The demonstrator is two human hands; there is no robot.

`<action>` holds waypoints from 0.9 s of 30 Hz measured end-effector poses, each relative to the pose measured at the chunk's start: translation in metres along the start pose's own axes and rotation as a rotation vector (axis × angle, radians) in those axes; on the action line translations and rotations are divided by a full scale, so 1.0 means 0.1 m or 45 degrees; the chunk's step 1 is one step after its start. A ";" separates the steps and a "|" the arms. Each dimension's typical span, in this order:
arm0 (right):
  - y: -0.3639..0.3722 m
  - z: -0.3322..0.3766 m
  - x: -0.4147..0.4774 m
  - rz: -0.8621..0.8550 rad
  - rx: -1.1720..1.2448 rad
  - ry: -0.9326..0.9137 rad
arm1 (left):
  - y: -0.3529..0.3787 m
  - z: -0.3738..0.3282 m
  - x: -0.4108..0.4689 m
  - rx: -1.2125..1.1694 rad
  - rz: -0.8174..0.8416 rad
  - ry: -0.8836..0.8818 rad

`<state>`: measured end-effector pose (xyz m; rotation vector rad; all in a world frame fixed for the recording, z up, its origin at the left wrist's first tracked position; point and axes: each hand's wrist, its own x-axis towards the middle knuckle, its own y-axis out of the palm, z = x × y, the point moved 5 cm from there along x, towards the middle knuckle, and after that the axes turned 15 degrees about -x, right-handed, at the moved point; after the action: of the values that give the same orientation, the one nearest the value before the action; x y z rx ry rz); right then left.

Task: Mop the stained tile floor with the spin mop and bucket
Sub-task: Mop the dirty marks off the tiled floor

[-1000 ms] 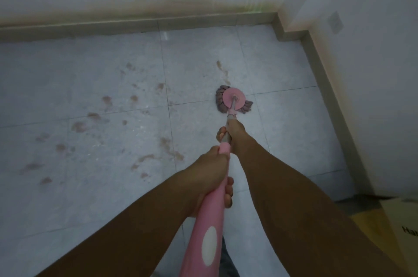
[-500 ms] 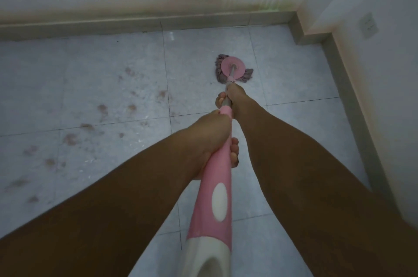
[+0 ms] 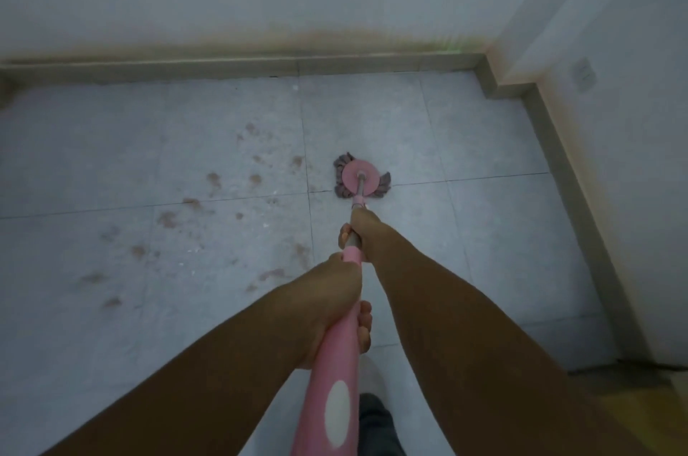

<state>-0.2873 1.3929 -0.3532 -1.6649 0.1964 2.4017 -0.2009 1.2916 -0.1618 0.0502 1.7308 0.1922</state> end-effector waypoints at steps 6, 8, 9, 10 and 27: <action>0.49 -1.17 -0.73 -0.038 0.026 0.062 | -0.89 0.88 -0.68 0.128 -0.031 -0.062; 0.64 -1.57 -0.96 -0.040 0.046 0.082 | -1.19 1.18 -0.88 0.166 -0.046 -0.079; 0.70 -1.73 -1.04 -0.040 0.064 0.085 | -1.31 1.30 -0.96 0.180 -0.050 -0.084; 0.75 -1.85 -1.13 -0.038 0.075 0.078 | -1.41 1.40 -1.02 0.191 -0.048 -0.084; 0.52 -0.62 -0.60 -0.125 0.097 -0.134 | -0.98 0.48 -0.47 0.183 0.078 0.022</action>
<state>-0.2238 1.3225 -0.3192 -1.4761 0.1824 2.3699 -0.1388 1.1927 -0.1383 0.2074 1.7591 0.1134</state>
